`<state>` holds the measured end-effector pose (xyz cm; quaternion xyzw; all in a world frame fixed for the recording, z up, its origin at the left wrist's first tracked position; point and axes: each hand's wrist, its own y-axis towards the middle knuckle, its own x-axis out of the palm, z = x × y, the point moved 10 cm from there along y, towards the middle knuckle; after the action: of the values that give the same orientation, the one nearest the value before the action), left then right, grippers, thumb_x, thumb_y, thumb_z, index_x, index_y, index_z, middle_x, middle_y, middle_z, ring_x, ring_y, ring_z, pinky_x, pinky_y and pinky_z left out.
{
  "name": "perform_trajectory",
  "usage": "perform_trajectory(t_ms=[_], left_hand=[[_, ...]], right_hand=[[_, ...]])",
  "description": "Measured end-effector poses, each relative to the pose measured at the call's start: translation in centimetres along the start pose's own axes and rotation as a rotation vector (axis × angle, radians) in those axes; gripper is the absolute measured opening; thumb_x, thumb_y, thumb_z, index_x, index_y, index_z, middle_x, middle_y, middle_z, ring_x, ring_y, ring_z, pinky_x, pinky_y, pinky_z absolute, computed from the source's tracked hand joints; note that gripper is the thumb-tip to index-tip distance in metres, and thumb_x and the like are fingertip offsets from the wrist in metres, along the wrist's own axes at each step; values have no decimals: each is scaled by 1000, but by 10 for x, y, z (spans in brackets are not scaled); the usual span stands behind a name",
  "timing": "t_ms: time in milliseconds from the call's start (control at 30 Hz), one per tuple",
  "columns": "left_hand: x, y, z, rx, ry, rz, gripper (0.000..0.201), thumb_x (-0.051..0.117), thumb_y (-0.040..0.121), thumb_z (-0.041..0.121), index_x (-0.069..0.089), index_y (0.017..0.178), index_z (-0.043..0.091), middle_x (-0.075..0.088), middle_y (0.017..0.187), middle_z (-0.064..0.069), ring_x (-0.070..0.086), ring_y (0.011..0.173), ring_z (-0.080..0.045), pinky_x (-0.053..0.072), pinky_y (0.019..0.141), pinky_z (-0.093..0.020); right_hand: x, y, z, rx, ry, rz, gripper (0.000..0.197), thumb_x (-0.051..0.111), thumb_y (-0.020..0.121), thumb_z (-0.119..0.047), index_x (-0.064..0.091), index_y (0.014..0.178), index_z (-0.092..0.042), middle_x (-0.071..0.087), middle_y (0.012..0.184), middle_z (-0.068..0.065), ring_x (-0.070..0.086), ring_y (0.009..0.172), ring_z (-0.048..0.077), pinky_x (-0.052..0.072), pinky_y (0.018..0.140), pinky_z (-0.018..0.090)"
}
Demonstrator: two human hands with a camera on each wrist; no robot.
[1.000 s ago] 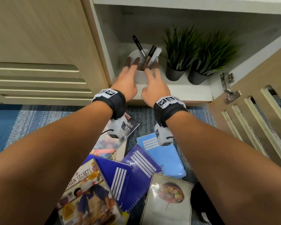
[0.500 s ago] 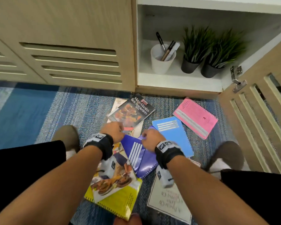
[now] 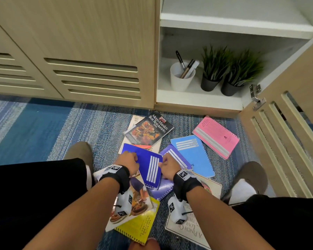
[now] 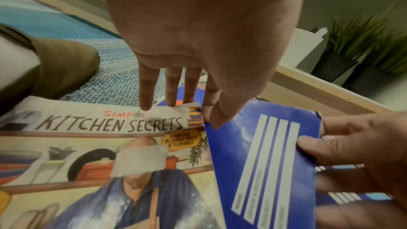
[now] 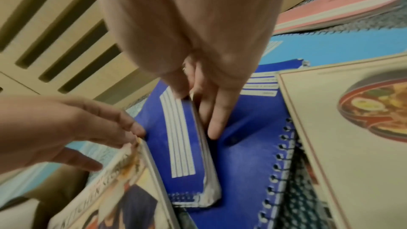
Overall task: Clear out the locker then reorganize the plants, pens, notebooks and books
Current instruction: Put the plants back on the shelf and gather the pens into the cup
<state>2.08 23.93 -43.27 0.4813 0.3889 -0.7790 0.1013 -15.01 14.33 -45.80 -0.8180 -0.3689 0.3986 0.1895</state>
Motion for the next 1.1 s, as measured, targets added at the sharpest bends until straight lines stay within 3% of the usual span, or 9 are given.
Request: perform_trajectory(t_ms=[233,400,467,567,700,800,900,1000,1100], left_hand=[[5,-3,9,-25,89,-22,33,54,84,32,65,114,25,58,123,-6,57,113,-30,48,98,-42],[-13,-10,30,12,118,175,34,49,92,40,70,101,15,64,110,-13,57,107,-34,46,90,-39],[-3,-10,37,-29,-208,57,47,49,92,54,67,89,10,68,100,-19,63,96,-35,47,82,-37],[20,-17,65,-165,-1053,-261,54,49,78,63,59,108,19,66,102,-16,65,86,-30,54,78,-40],[1,-10,69,-269,-1749,-145,36,45,94,42,60,114,16,69,100,-11,68,84,-26,58,73,-42],[-8,-5,56,-270,-1715,-46,25,56,95,18,59,120,18,72,112,-10,70,86,-25,59,65,-37],[-14,-4,28,-308,-1647,132,49,42,89,-17,55,123,15,68,111,-13,67,77,-24,58,50,-32],[-9,1,6,-312,-1551,177,49,41,85,-20,56,117,15,66,118,-19,66,85,-29,59,72,-44],[-3,2,-2,-330,-1521,161,47,41,87,-20,55,116,15,66,117,-16,64,97,-35,54,90,-56]], right_hand=[[-50,0,20,15,258,278,19,50,93,-25,34,83,-31,65,88,9,68,80,33,60,67,54],[-81,-5,41,110,629,407,24,50,90,-11,45,81,-33,66,91,11,67,78,33,59,65,58],[-84,-12,37,136,884,344,24,49,96,-4,45,88,-26,61,88,13,65,71,29,60,60,54],[-84,-15,14,67,1093,179,16,42,101,0,40,109,-14,63,97,16,67,75,28,62,58,39],[-80,-7,4,31,962,161,14,46,101,-5,38,102,-16,67,94,14,71,71,27,61,57,39],[-71,1,8,-2,638,152,18,56,97,-21,43,86,-27,70,95,11,72,78,27,57,76,43],[-82,2,15,-39,123,285,27,55,87,-58,63,91,-33,70,106,-1,63,103,27,50,92,43],[-79,3,45,163,-227,239,51,52,88,-53,51,131,-25,52,136,6,48,126,33,40,105,48],[-72,-1,66,278,-337,138,56,59,83,-44,44,131,-21,49,132,7,47,125,34,37,103,45]])
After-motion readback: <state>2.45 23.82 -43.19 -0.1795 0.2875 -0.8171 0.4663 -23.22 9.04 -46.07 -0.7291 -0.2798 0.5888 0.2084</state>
